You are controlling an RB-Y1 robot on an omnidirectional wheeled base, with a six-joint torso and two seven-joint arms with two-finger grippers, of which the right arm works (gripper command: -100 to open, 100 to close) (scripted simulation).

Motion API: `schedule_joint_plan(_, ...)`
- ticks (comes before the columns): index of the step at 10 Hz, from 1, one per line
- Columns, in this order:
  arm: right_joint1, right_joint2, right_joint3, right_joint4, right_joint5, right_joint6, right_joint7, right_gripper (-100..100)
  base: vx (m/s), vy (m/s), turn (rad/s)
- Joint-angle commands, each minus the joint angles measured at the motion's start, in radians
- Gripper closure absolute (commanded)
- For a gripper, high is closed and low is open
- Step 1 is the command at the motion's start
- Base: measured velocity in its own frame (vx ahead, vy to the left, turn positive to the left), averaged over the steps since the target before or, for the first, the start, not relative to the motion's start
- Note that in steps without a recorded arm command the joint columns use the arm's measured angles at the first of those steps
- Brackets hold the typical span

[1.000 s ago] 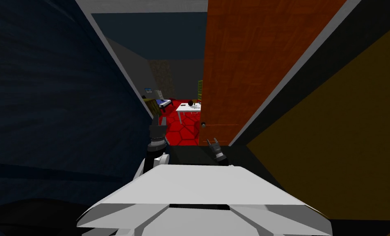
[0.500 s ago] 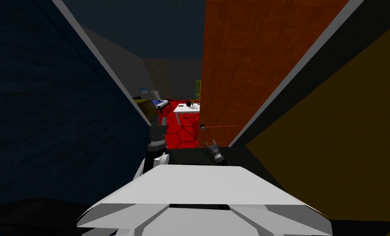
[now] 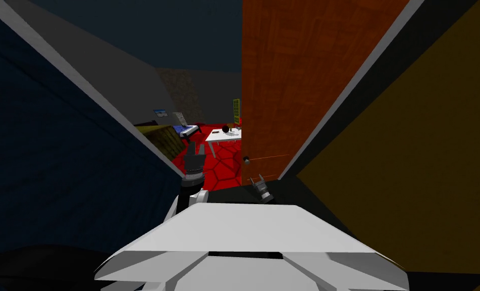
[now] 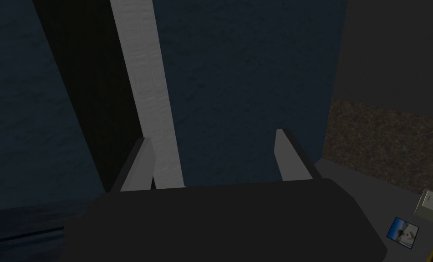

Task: Pull the door open

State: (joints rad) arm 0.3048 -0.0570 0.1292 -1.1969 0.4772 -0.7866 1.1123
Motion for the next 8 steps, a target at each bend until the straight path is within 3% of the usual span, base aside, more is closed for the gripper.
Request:
schedule_joint_plan(1, -0.009, 0.008, 0.0, 0.029, 0.006, -0.008, 0.022, -100, 0.116, 0.058, -0.248)
schedule_joint_plan(2, -0.014, 0.019, 0.003, 0.054, 0.016, -0.012, 0.047, -100, 0.135, 0.062, -0.39)
schedule_joint_plan(8, -0.018, 0.032, 0.005, 0.077, 0.026, -0.017, 0.071, -100, 0.025, 0.013, -0.073)
